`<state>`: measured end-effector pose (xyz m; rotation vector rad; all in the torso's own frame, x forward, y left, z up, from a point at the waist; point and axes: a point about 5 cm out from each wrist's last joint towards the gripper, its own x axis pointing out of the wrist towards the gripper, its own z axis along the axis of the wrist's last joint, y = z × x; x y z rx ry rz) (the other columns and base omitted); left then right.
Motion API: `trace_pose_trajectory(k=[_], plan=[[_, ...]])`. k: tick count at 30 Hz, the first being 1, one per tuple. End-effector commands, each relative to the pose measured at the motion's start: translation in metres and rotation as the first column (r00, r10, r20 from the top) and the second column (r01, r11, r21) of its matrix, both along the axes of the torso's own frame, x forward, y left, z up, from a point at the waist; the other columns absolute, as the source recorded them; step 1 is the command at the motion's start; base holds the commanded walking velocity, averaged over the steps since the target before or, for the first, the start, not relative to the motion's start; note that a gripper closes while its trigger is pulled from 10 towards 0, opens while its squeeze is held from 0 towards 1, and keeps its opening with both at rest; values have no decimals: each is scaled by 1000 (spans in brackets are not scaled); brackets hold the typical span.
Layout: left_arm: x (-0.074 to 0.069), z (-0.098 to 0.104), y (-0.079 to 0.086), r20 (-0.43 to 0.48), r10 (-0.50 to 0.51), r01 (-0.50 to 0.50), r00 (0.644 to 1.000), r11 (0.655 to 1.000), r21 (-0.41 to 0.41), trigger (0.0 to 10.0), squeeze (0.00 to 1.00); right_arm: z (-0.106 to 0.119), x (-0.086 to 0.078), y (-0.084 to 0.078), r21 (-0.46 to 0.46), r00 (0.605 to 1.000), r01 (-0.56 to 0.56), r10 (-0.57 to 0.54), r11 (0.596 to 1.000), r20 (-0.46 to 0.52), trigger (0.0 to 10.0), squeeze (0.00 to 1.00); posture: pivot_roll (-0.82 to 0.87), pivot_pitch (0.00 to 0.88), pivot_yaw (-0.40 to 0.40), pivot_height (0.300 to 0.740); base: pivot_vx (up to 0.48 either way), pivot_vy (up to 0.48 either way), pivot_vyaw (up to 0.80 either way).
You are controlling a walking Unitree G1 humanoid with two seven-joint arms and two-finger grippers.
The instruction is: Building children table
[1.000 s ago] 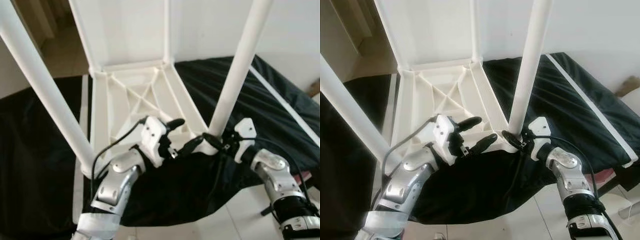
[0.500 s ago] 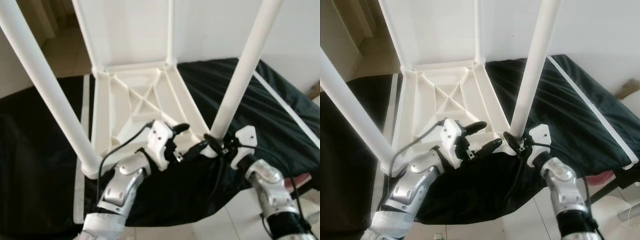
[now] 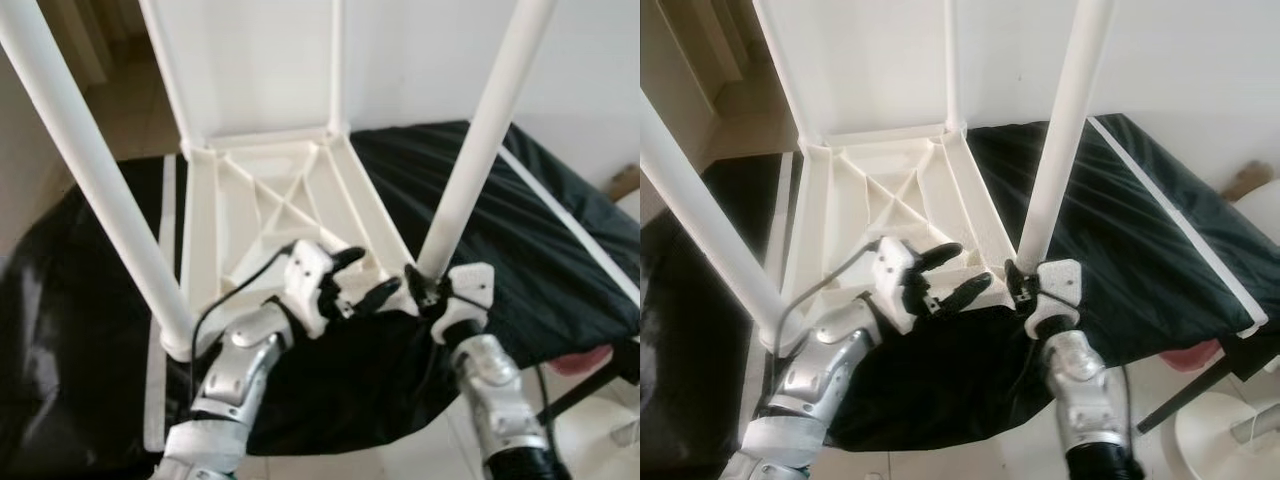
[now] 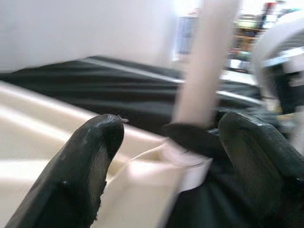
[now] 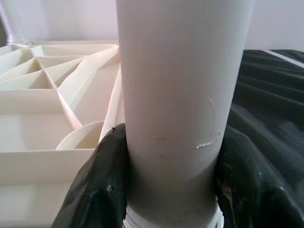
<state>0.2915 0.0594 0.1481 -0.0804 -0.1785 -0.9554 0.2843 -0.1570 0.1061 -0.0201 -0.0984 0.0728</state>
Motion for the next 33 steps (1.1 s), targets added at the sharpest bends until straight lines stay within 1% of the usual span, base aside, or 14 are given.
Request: trace_pose_trajectory(k=[1, 3, 4, 9, 14, 21, 22, 23, 27, 28, 29, 31, 32, 33], plan=[[5, -6, 7, -39, 145, -145, 989, 989, -11, 10000, 0, -26, -9, -10, -13, 990, 66, -67, 998, -127, 10000, 0, -22, 0, 18, 740, 0, 0, 0], [6, -12, 14, -53, 169, -170, 984, 986, 1, 10000, 0, -30, -13, -5, 1, 981, 133, -131, 991, -146, 10000, 0, -16, 0, 13, 740, 0, 0, 0], [6, -13, 16, -56, 172, -172, 984, 985, 5, 10000, 0, -32, -14, 0, 38, 973, 168, -160, 985, -165, 10000, 0, -16, 0, 13, 740, 0, 0, 0], [4, -15, 18, -52, 169, -169, 984, 986, 17, 10000, 0, -31, -16, 14, 62, 974, 169, -156, 984, -165, 10000, 0, -1, 0, 8, 740, 0, 0, 0], [-7, -16, 1, -22, 72, -71, 997, 996, 51, 10000, 0, -26, -15, 18, 54, 976, 177, -169, 983, -136, 10000, 0, 12, 0, 0, 740, 0, 0, 0], [-9, -13, -5, -2, 35, -34, 999, 997, 62, 10000, 0, -22, -14, 19, 36, 976, 186, -181, 982, -117, 10000, 0, 18, 0, -2, 740, 0, 0, 0], [-10, -13, -6, 5, 27, -28, 1000, 997, 69, 10000, 0, -20, -13, 19, 53, 979, 179, -173, 982, -107, 10000, 965, 18, 0, -3, 740, 0, 0, 0], [-11, -13, -7, 13, 21, -22, 1000, 997, 74, 10000, 0, -17, -13, 19, 65, 982, 167, -160, 984, -96, 10000, 1000, 18, 0, -3, 740, 0, 0, 0], [-13, -13, -8, 20, 0, -2, 1000, 997, 82, 10000, 0, -11, -12, 20, 68, 990, 131, -127, 989, -61, 10000, 1000, 20, 0, -5, 740, 0, 0, 0], [-15, -12, -10, 27, -36, 33, 999, 995, 97, 10000, 0, -2, -10, 18, 56, 999, 54, -54, 997, -5, 10000, 1000, 20, 0, -5, 740, 0, 0, 0], [-15, -12, -10, 27, -36, 33, 999, 995, 97, 10000, 0, -2, -10, 18, 56, 999, 54, -54, 997, -5, 10000, 1000, 20, 0, -5, 740, 0, 0, 0], [-17, -10, -12, 48, -63, 57, 997, 992, 114, 10000, 0, 3, -10, 11, 24, 1000, -22, 21, 999, 15, 10000, 1000, 24, 0, -9, 740, 0, 0, 0], [-18, -9, -13, 55, -81, 74, 995, 990, 121, 10000, 0, 3, -10, 9, 17, 998, -68, 68, 998, 13, 10000, 961, 27, 0, -12, 740, 0, 0, 0], [-20, -9, -14, 58, -93, 85, 994, 988, 125, 10000, 0, 4, -10, 7, 14, 995, -100, 100, 995, 10, 10000, 961, 27, 0, -12, 740, 0, 0, 0]])
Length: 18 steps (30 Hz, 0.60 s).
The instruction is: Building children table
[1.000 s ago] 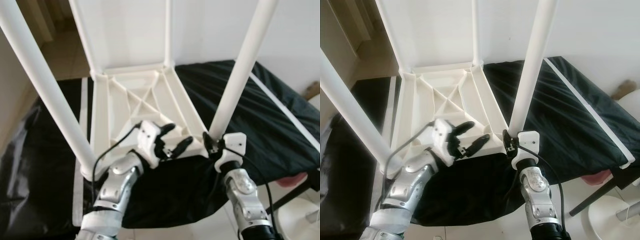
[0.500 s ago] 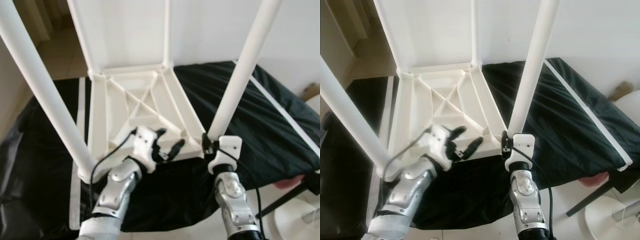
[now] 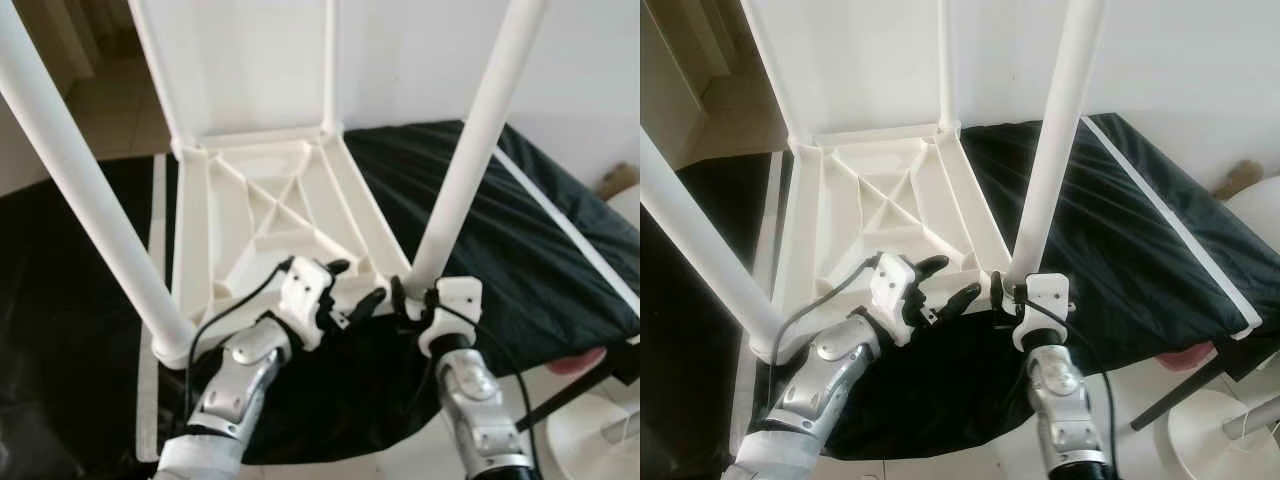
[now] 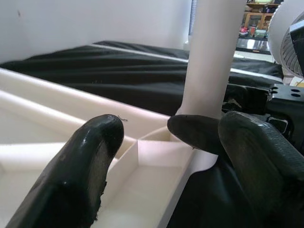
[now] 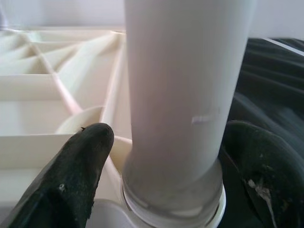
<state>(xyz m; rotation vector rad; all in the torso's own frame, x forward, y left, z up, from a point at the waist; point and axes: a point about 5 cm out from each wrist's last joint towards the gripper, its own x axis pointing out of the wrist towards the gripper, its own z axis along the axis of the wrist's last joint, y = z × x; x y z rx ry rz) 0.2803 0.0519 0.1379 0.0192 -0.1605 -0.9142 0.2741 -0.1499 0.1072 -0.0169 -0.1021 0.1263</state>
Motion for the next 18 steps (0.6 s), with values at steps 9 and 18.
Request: trace_pose_trajectory(k=[9, 18], plan=[[-15, 0, -11, 42, -174, 171, 984, 983, 74, 10000, 0, 11, 10, -23, -113, 939, -343, 342, 932, -31, 10000, 0, 25, 0, -15, 740, 0, 0, 0], [-13, -3, -14, 57, -175, 168, 983, 979, 116, 10000, 0, 17, 33, -29, -198, 891, -453, 445, 869, -88, 10000, 0, 34, 0, -19, 740, 0, 0, 0]])
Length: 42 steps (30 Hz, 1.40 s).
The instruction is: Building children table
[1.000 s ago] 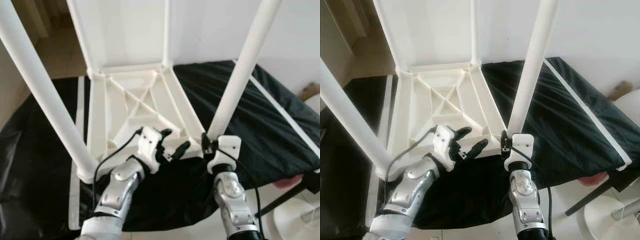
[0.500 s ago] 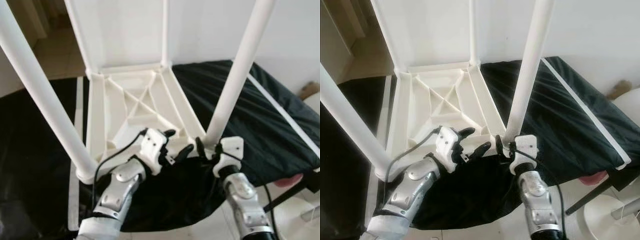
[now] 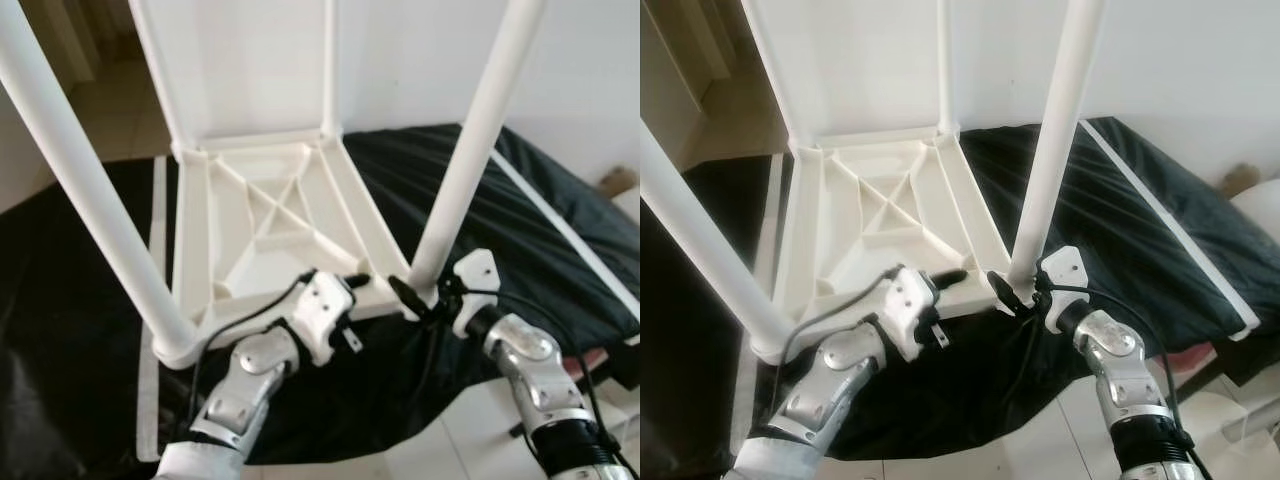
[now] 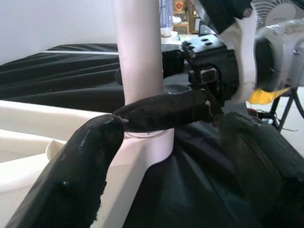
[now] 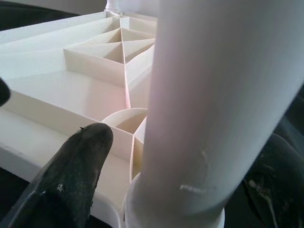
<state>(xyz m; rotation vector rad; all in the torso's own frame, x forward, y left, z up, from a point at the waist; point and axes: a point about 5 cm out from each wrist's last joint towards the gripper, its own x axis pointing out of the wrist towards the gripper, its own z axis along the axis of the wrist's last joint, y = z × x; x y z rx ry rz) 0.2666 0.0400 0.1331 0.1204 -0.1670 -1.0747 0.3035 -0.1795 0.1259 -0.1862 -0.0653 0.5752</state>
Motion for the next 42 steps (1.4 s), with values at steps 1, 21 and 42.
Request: trace_pose_trajectory(k=[1, 21, 42], plan=[[1, 2, -2, 16, -20, 20, 1000, 1000, 15, 10000, 0, -1, 4, 1, -25, 1000, -29, 29, 999, -11, 10000, 0, 34, 0, -19, 740, 0, 0, 0], [-3, 3, -4, 25, -48, 47, 999, 999, 21, 10000, 0, -11, 14, -4, -138, 985, -164, 155, 977, -72, 3451, 0, 37, 0, -14, 740, 0, 0, 0], [2, 4, 1, 37, -26, 24, 999, 999, 42, 10000, 0, -32, -2, 3, 15, 962, 256, -253, 967, -99, 10000, 0, 28, 0, -1, 740, 0, 0, 0]])
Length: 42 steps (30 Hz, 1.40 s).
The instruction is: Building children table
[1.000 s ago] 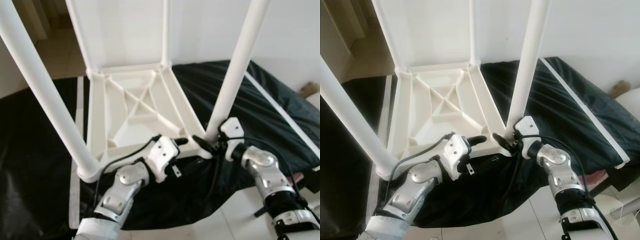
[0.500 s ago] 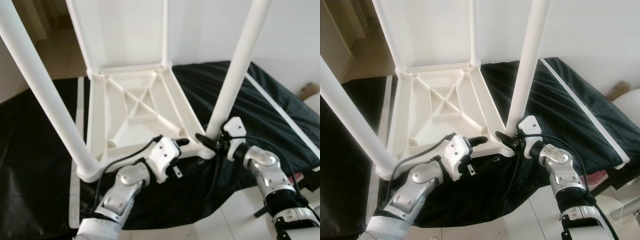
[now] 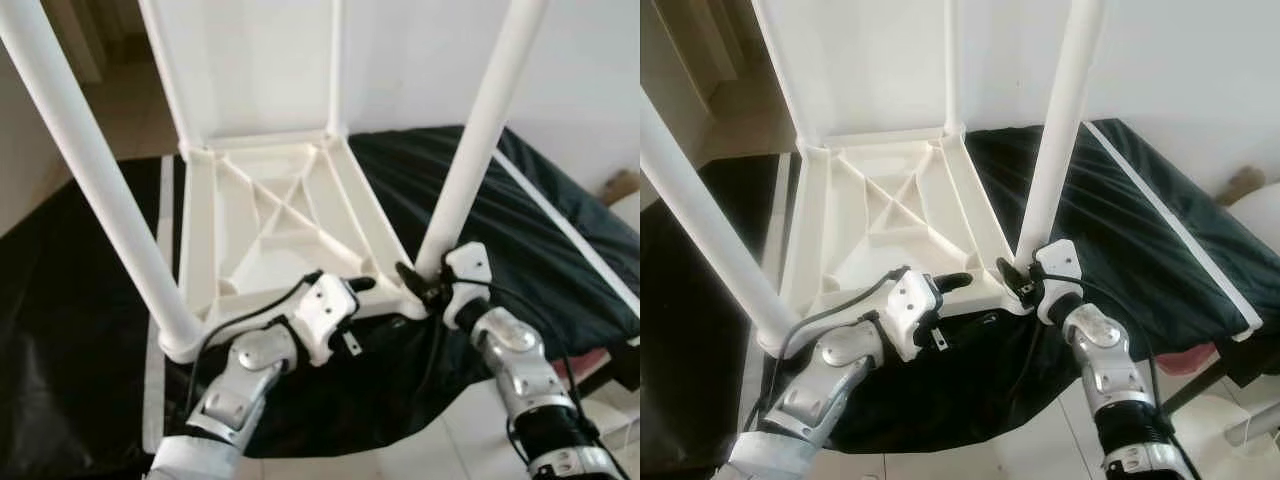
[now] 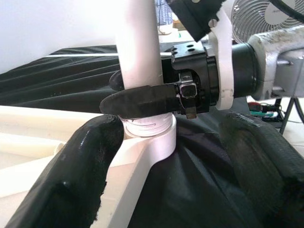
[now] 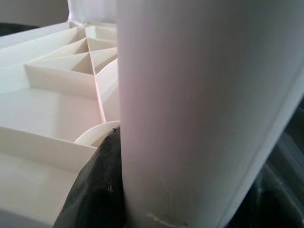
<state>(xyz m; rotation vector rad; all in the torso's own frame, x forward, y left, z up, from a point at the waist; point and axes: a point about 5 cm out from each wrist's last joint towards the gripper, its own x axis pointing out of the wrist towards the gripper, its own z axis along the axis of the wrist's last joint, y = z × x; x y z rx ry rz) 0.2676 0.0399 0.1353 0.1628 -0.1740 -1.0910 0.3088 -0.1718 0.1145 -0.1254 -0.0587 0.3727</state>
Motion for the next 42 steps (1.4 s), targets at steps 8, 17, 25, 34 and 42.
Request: trace_pose_trajectory(k=[8, 17, 25, 34, 42], plan=[[2, 2, 2, 11, -5, 5, 1000, 1000, 8, 10000, 0, -23, -16, 13, 57, 985, 155, -150, 986, -91, 10000, 0, 27, 0, 3, 740, 0, 0, 0], [3, 5, 2, 12, -5, 5, 1000, 1000, -3, 10000, 0, -20, -18, 40, 162, 961, 271, -257, 949, -105, 10000, 0, 31, 0, 6, 740, 0, 0, 0], [3, 5, 3, 13, -7, 7, 1000, 1000, -4, 10000, 0, -17, -22, 53, 190, 961, 272, -257, 943, -103, 10000, 1000, 31, 0, 12, 740, 0, 0, 0], [3, 4, 2, 12, -10, 10, 1000, 1000, 3, 10000, 0, -1, -21, 32, 202, 986, 169, -165, 965, -35, 10000, 1000, 28, 0, 13, 740, 0, 0, 0], [2, 4, 2, 13, -13, 13, 1000, 1000, 4, 10000, 0, 8, -25, 14, 117, 999, -45, 45, 992, -2, 10000, 0, 27, 0, 12, 740, 0, 0, 0]])
